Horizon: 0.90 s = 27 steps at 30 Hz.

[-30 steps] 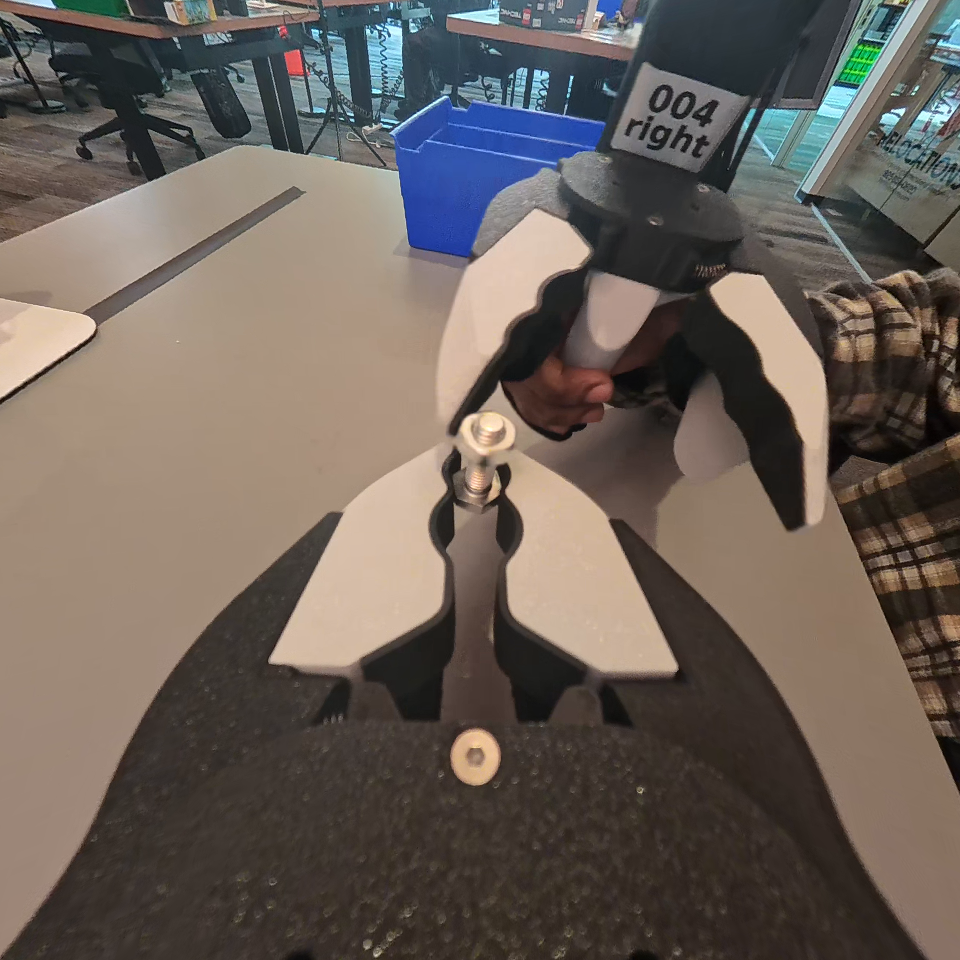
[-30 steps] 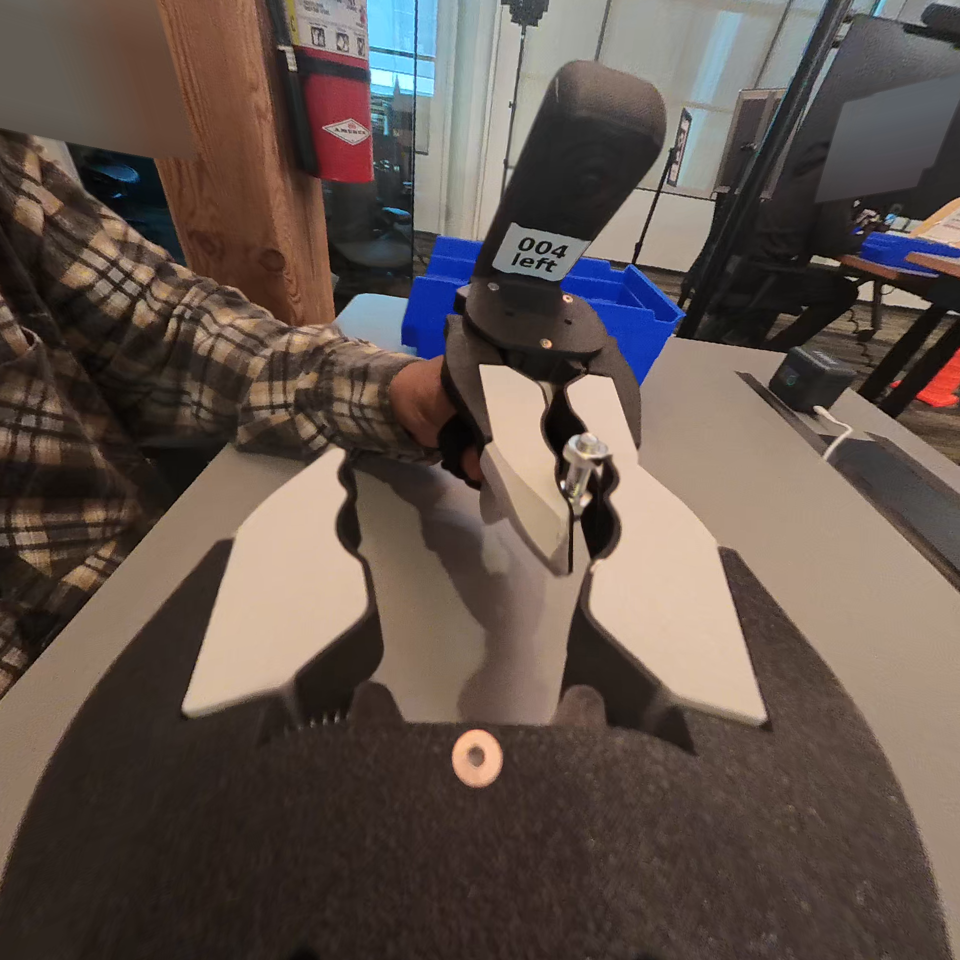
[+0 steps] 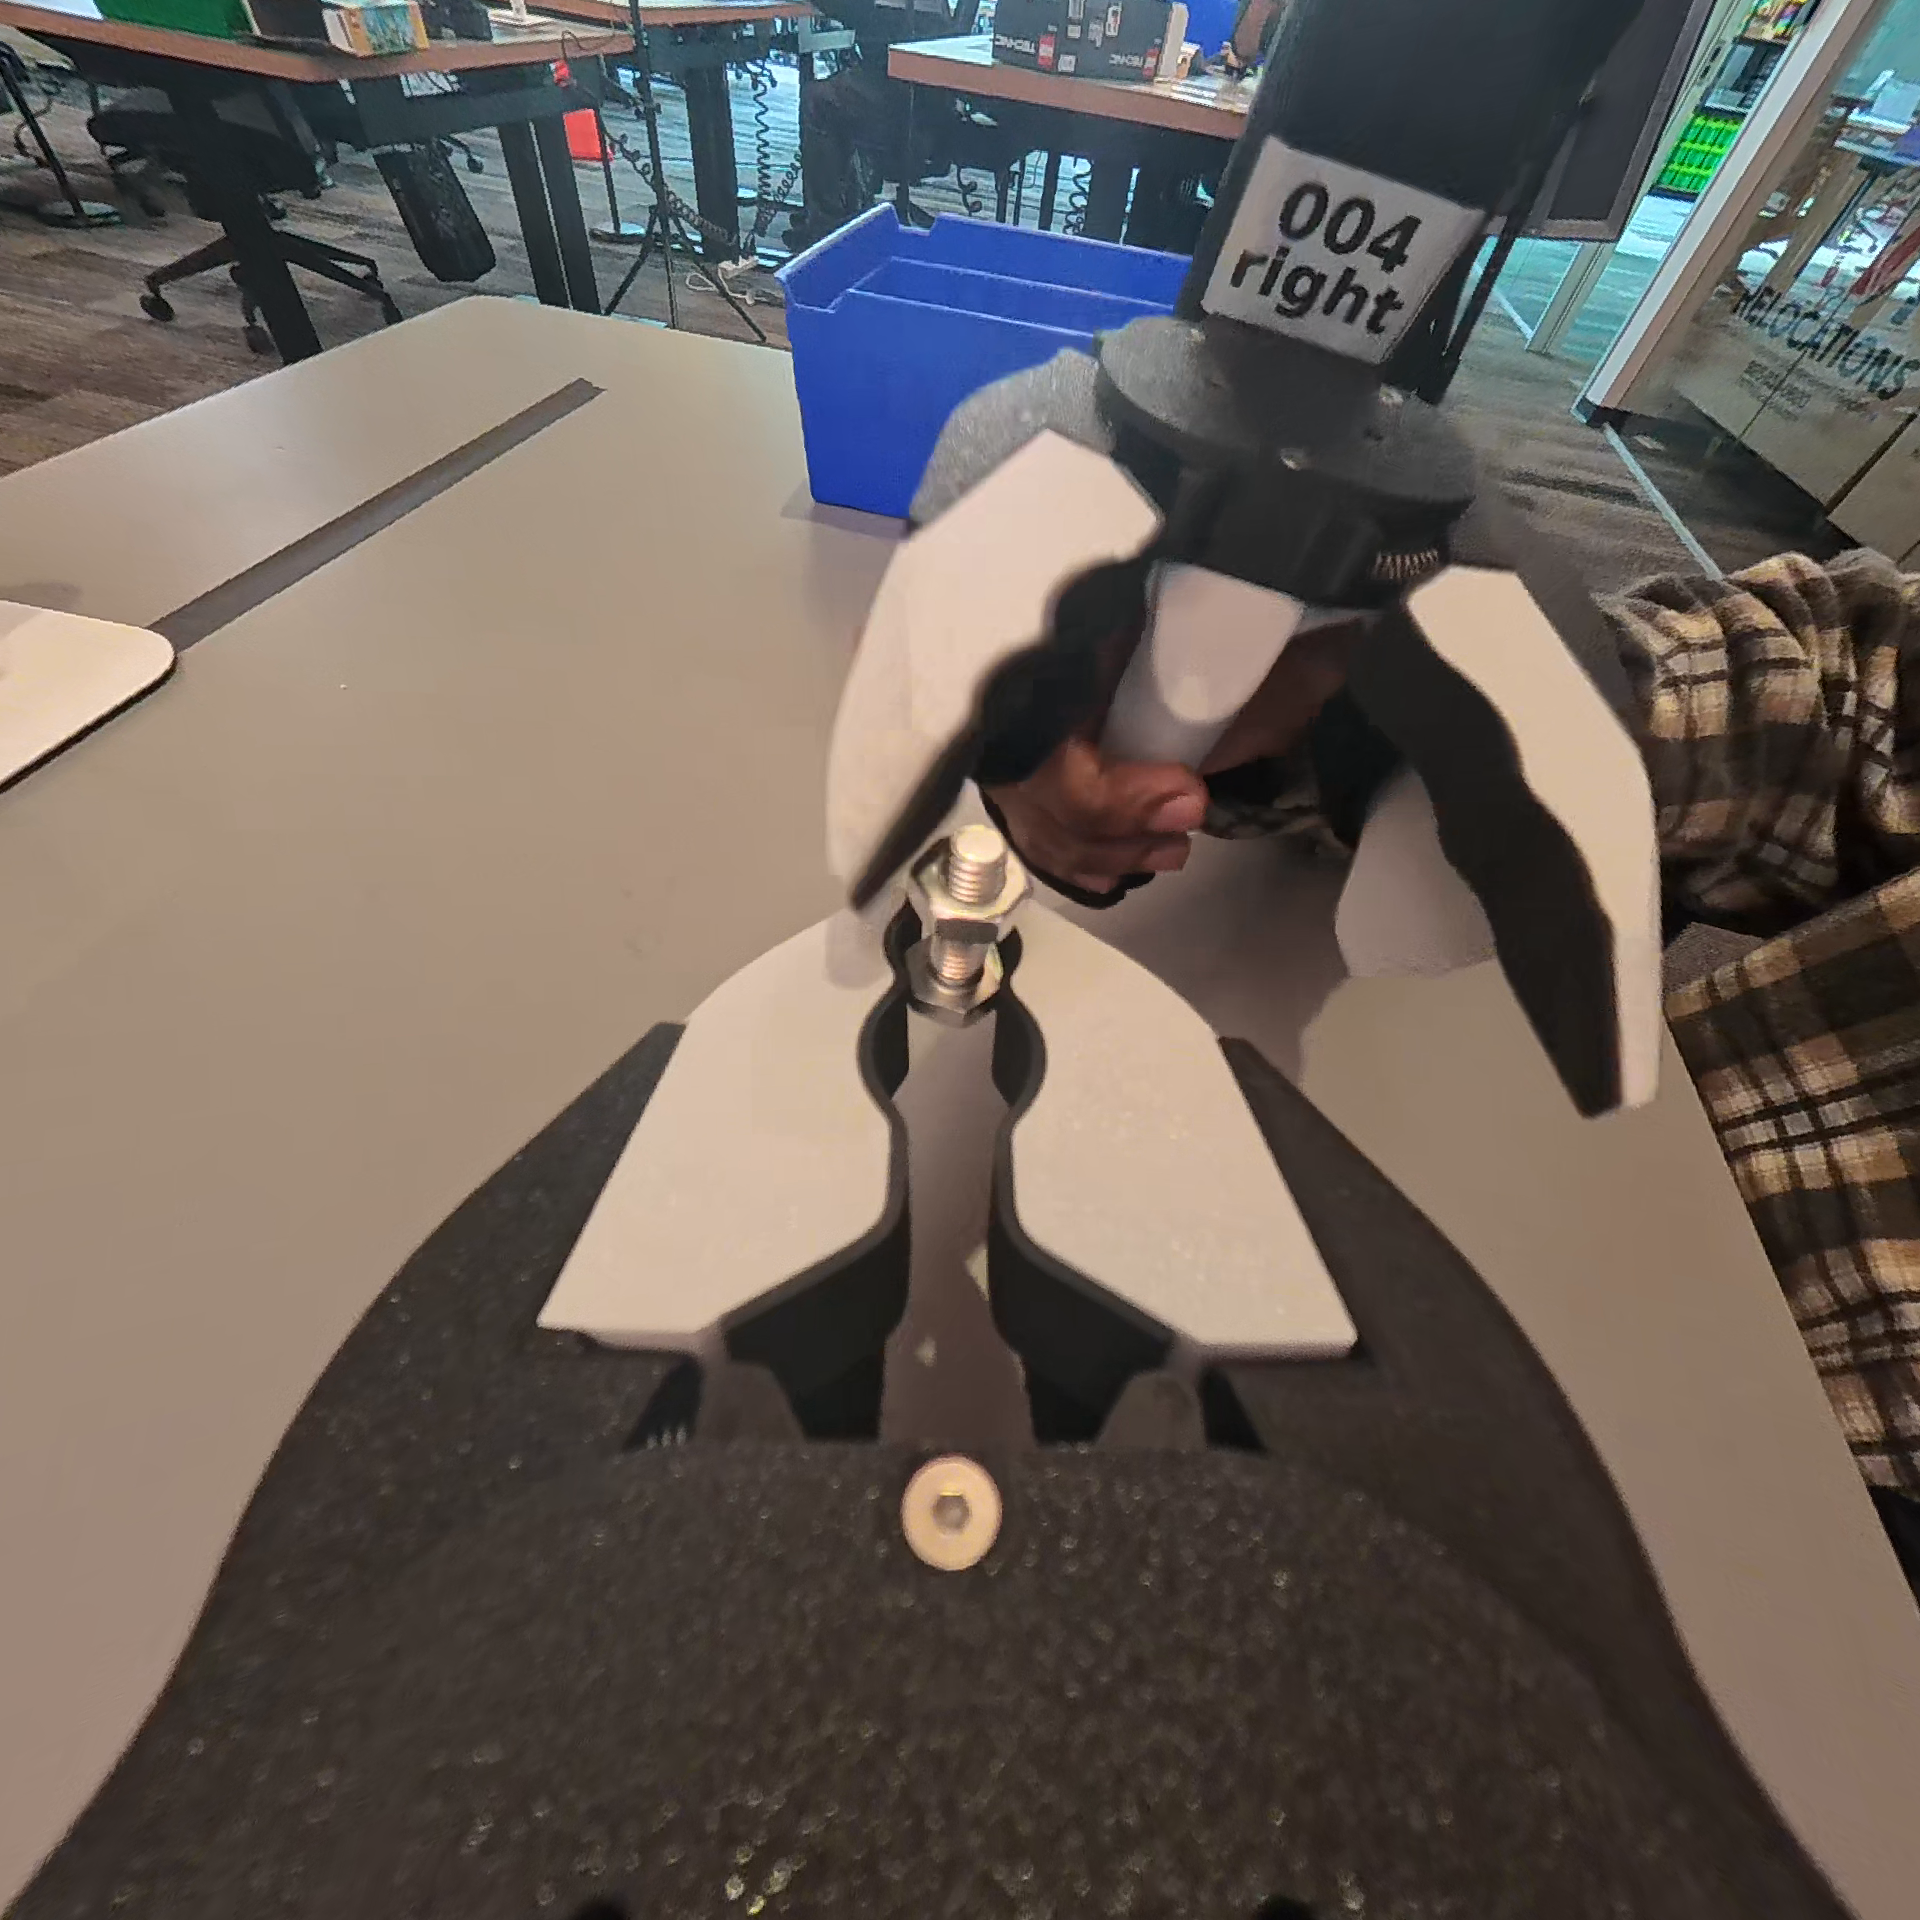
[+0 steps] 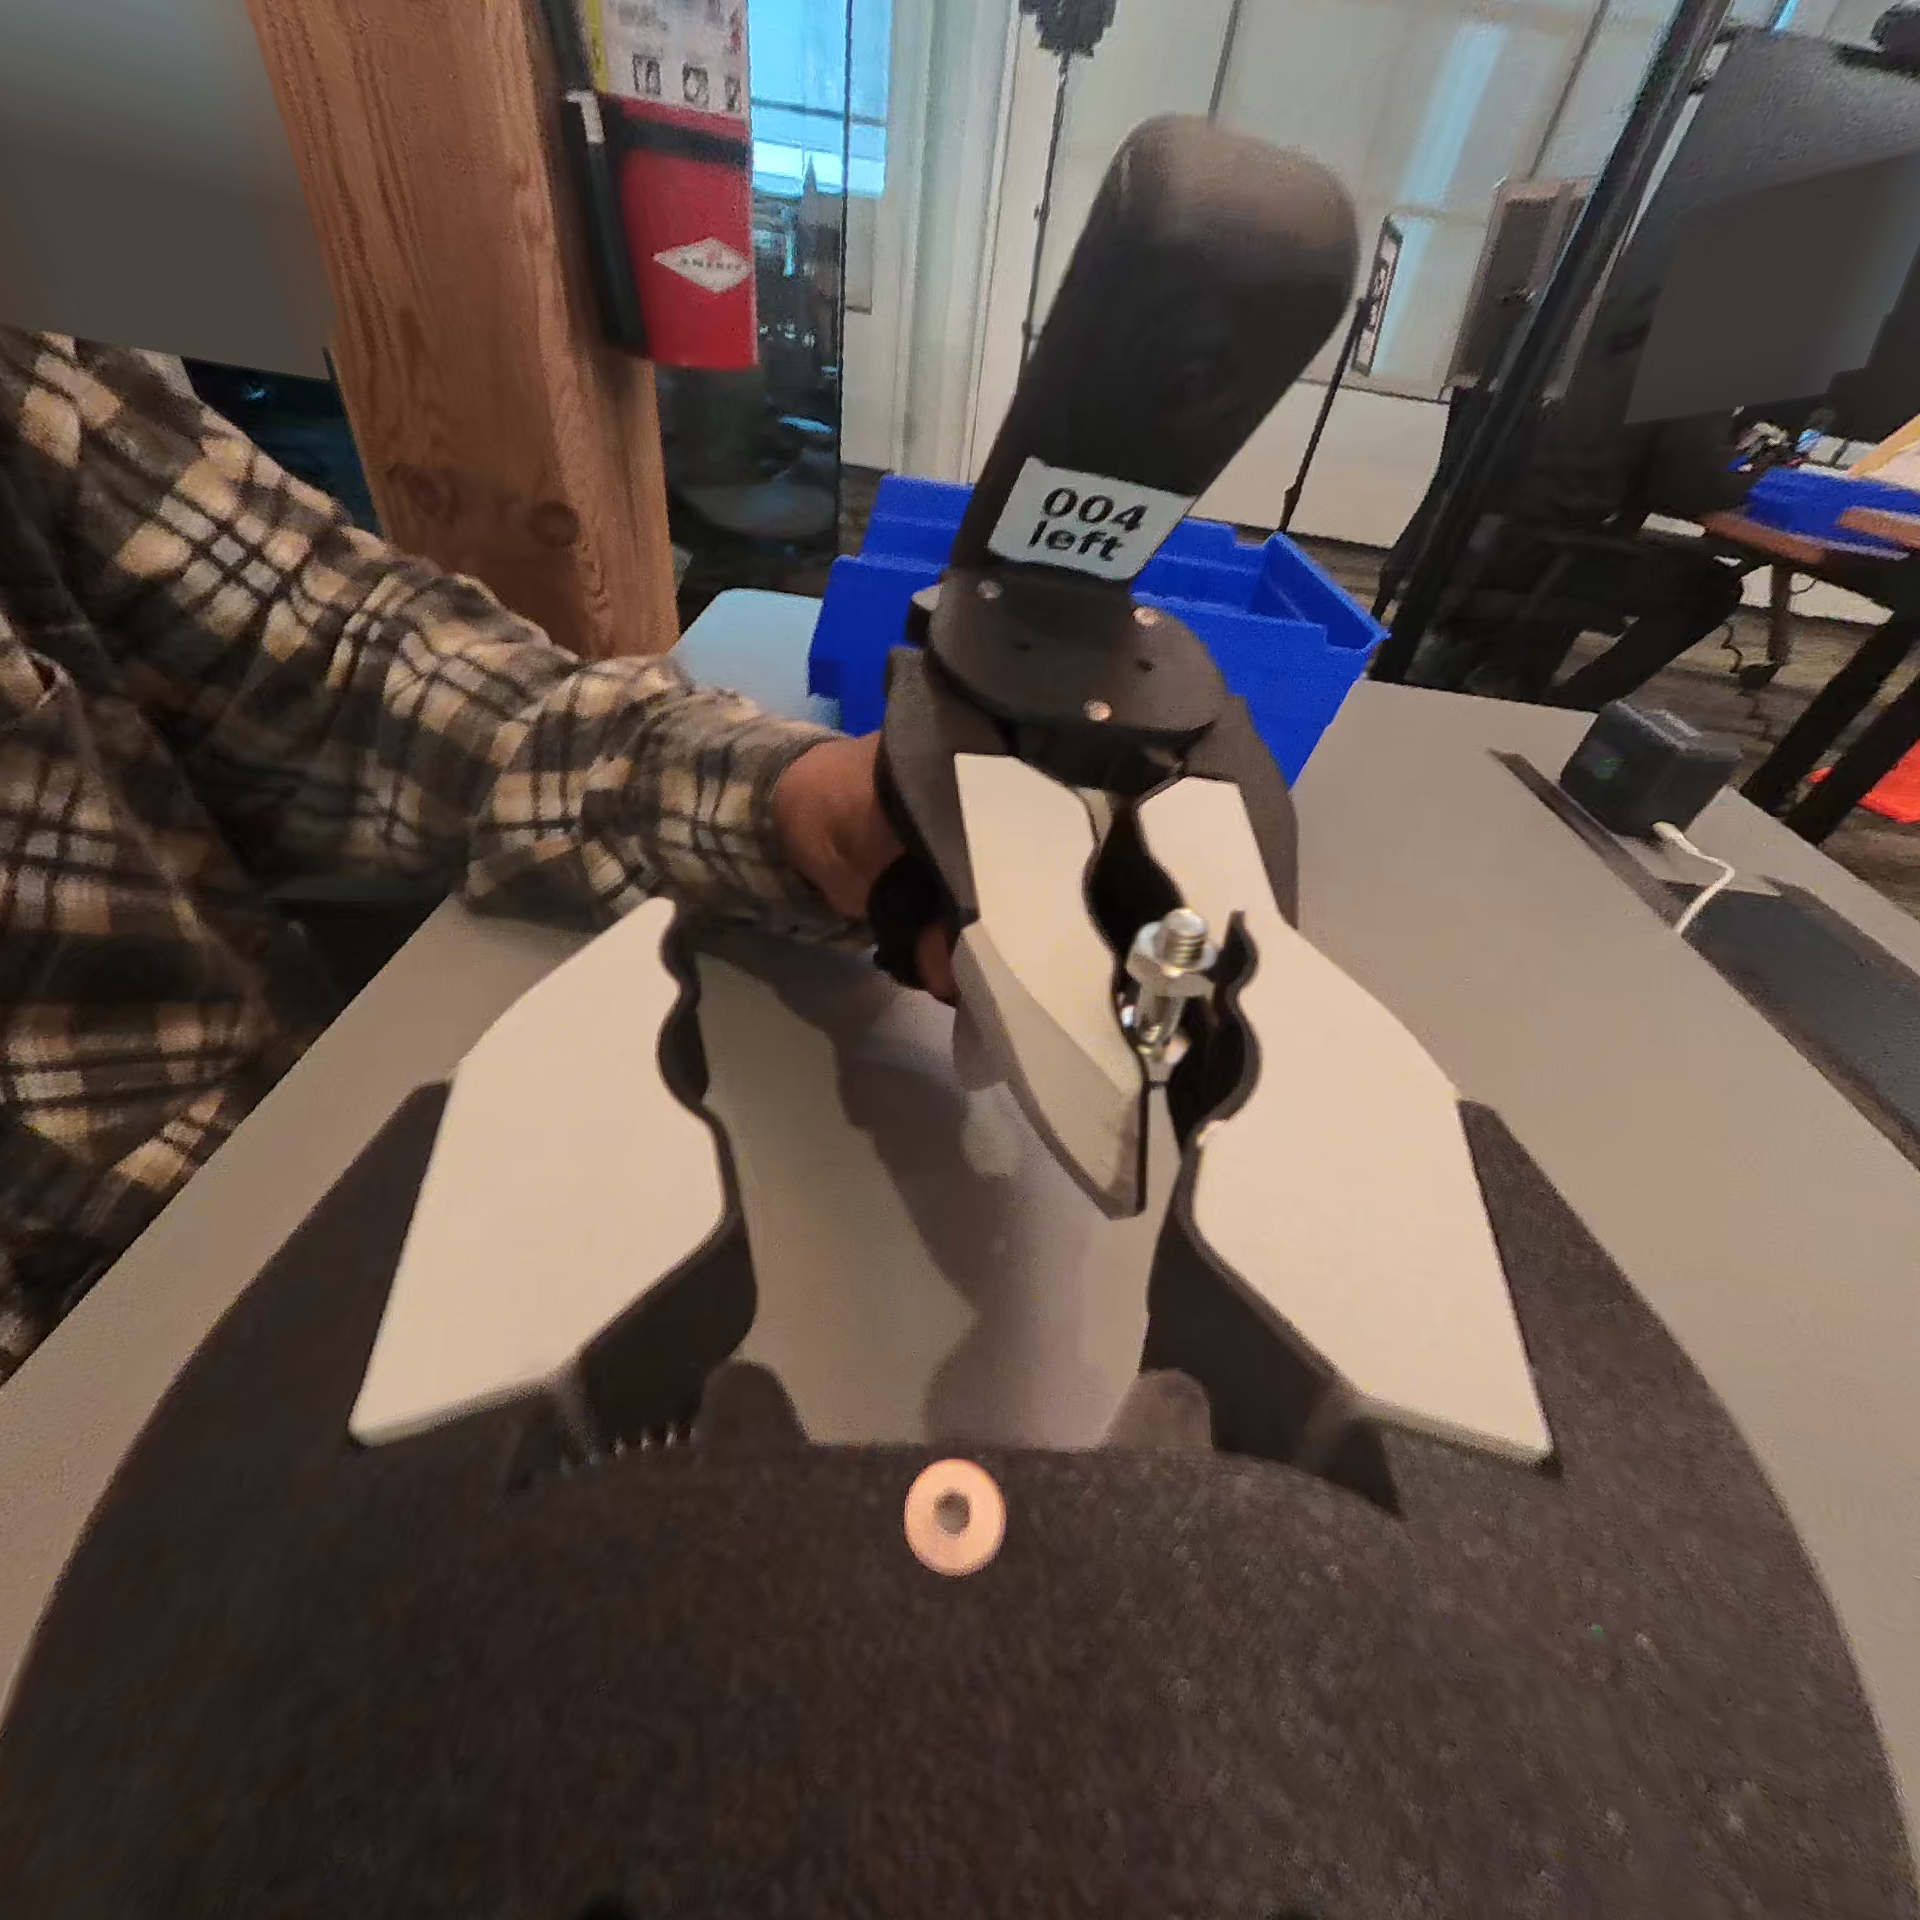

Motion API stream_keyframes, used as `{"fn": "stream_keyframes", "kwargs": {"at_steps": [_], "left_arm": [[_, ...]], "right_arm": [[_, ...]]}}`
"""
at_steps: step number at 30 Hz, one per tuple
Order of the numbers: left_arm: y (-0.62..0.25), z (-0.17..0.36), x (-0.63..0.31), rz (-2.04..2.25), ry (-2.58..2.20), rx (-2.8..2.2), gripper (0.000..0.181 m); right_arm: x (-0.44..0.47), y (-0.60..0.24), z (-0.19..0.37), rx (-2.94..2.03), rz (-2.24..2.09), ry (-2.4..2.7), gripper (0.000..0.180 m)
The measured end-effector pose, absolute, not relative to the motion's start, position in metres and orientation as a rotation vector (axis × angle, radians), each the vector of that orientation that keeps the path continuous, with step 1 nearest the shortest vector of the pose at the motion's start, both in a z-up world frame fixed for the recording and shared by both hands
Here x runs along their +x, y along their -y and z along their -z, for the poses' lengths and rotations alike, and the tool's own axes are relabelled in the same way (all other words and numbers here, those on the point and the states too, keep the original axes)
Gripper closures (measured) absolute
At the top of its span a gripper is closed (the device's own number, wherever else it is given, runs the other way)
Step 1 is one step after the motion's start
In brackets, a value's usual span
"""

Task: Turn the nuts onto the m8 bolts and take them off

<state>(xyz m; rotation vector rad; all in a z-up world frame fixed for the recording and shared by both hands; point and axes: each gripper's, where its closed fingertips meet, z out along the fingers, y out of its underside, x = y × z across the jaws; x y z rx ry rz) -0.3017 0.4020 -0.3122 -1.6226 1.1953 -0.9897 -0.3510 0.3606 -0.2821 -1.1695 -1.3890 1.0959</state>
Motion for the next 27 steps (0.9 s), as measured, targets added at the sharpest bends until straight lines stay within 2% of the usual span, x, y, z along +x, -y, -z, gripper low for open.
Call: {"fn": "stream_keyframes", "kwargs": {"at_steps": [2, 4, 12, 15, 23, 27], "left_arm": [[-0.401, 0.312, -0.302, 0.988, -1.199, -1.619, 0.17], [-0.402, 0.31, -0.303, 0.991, -1.192, -1.616, 0.17], [-0.401, 0.31, -0.301, 0.995, -1.195, -1.614, 0.17], [-0.402, 0.307, -0.303, 0.998, -1.186, -1.608, 0.17], [-0.399, 0.309, -0.3, 1.0, -1.199, -1.606, 0.17], [-0.401, 0.305, -0.302, 1.006, -1.185, -1.6, 0.17]], "right_arm": [[-0.344, -0.358, 0.283, -1.173, -1.077, 1.392, 0.085], [-0.335, -0.358, 0.276, -1.152, -1.079, 1.362, 0.093], [-0.347, -0.359, 0.284, -1.167, -1.061, 1.404, 0.086], [-0.334, -0.359, 0.276, -1.144, -1.052, 1.368, 0.095], [-0.348, -0.359, 0.283, -1.159, -1.047, 1.409, 0.086], [-0.334, -0.365, 0.272, -1.143, -1.055, 1.336, 0.094]]}}
